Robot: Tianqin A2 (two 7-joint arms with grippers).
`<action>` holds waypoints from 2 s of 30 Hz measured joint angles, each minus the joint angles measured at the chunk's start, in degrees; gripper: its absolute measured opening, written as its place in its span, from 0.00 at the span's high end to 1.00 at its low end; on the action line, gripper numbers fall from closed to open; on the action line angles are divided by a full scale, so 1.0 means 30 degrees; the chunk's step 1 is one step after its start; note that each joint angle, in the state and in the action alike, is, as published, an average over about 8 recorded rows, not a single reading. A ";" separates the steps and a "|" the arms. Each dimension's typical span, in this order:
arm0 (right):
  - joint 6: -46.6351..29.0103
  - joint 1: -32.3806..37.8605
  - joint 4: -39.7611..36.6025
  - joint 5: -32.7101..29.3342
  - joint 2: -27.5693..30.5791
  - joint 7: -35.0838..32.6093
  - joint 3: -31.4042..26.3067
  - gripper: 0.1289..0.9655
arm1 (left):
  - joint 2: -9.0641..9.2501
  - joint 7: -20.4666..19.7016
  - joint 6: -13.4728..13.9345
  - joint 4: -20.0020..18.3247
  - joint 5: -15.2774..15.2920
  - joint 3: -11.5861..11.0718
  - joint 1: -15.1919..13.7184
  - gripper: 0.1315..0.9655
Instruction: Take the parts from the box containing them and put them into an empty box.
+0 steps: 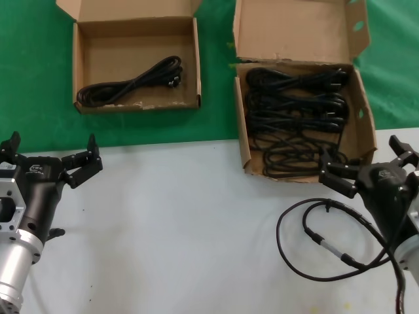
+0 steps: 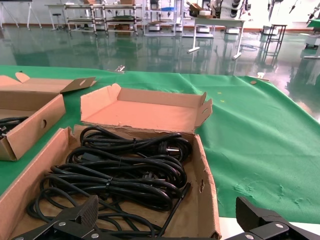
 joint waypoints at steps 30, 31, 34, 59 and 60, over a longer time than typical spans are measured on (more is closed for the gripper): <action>0.0000 0.0000 0.0000 0.0000 0.0000 0.0000 0.0000 0.00 | 0.0000 0.0000 0.0000 0.0000 0.0000 0.0000 0.0000 0.00; 0.0000 0.0000 0.0000 0.0000 0.0000 0.0000 0.0000 0.00 | 0.0000 0.0000 0.0000 0.0000 0.0000 0.0000 0.0000 0.00; 0.0000 0.0000 0.0000 0.0000 0.0000 0.0000 0.0000 0.00 | 0.0000 0.0000 0.0000 0.0000 0.0000 0.0000 0.0000 0.00; 0.0000 0.0000 0.0000 0.0000 0.0000 0.0000 0.0000 0.00 | 0.0000 -0.0001 0.0000 0.0000 0.0000 0.0000 0.0000 0.00; 0.0000 0.0000 0.0000 0.0000 0.0000 0.0000 0.0000 0.00 | 0.0000 -0.0001 0.0000 0.0000 0.0000 0.0000 0.0000 0.00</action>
